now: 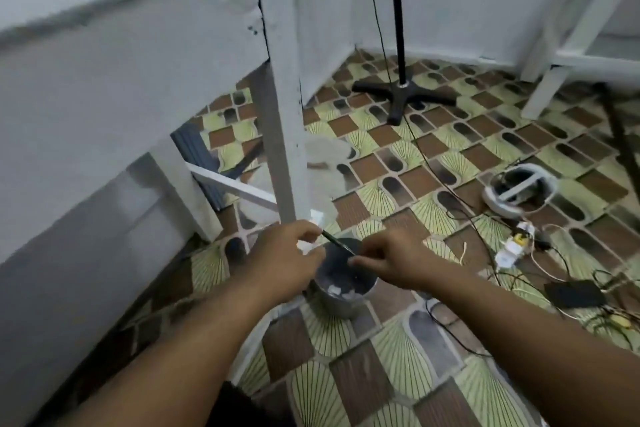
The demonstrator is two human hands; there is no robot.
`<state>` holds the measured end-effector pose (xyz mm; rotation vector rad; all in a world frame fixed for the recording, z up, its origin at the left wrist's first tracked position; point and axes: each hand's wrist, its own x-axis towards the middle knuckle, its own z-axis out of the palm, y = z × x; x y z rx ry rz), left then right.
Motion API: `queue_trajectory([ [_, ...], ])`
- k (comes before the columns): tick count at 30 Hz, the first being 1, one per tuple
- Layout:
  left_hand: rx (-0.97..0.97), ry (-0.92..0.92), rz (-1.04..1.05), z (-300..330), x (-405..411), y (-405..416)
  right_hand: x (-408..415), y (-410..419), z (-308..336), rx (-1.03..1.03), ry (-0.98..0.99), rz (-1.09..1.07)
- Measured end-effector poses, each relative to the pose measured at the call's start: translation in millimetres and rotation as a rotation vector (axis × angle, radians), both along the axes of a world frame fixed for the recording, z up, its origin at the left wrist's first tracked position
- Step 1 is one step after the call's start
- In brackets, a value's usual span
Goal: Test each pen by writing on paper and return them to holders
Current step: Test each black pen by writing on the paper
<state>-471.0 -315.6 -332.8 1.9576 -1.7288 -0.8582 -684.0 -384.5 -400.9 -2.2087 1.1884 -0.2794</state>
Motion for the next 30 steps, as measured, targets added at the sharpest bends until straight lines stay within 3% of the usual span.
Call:
queue_trajectory([
  [7, 0.248, 0.120, 0.057, -105.2, 11.6, -29.9, 21.8, -22.2, -124.7, 0.374, 0.023, -0.374],
  [14, 0.355, 0.194, 0.077, -150.2, 9.7, -65.9, 41.7, -53.3, -176.2, 0.597, -0.085, -0.727],
  [23, 0.394, 0.224, 0.081, -165.1, 16.7, -76.2, 42.5, -65.4, -194.7, 0.500, -0.061, -0.772],
  [30, 0.233, 0.206, 0.102, -111.6, 16.4, -77.7, 62.1, -50.6, -121.5, 0.252, -0.234, -0.695],
])
